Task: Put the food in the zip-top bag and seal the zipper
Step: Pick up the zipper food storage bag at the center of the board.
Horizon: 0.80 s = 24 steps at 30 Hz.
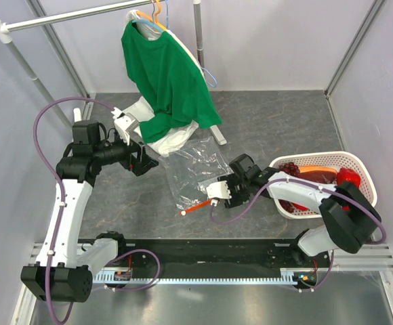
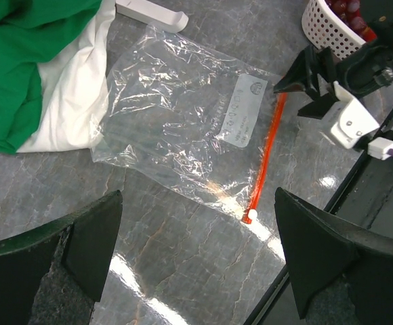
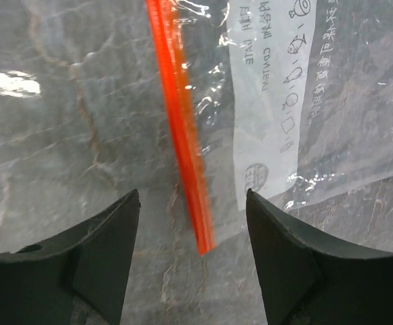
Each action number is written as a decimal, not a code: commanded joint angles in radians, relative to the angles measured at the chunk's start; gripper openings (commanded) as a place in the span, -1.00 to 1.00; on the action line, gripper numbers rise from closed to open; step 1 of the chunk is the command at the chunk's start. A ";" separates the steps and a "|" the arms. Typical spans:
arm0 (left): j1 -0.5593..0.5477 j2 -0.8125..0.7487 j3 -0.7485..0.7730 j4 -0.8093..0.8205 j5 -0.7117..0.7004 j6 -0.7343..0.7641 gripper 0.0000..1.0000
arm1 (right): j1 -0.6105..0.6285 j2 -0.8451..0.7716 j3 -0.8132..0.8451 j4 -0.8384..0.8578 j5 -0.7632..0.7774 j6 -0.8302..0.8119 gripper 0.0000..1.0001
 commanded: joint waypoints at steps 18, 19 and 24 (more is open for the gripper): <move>-0.013 -0.049 -0.079 0.036 0.125 0.187 0.99 | 0.003 -0.072 0.159 -0.032 -0.034 0.063 -1.00; -0.022 -0.063 -0.093 0.036 0.124 0.207 0.99 | 0.003 -0.101 0.176 -0.037 -0.035 0.077 -1.00; -0.151 -0.165 -0.196 0.198 -0.010 0.284 0.96 | 0.003 -0.166 0.219 -0.037 -0.035 0.192 -1.00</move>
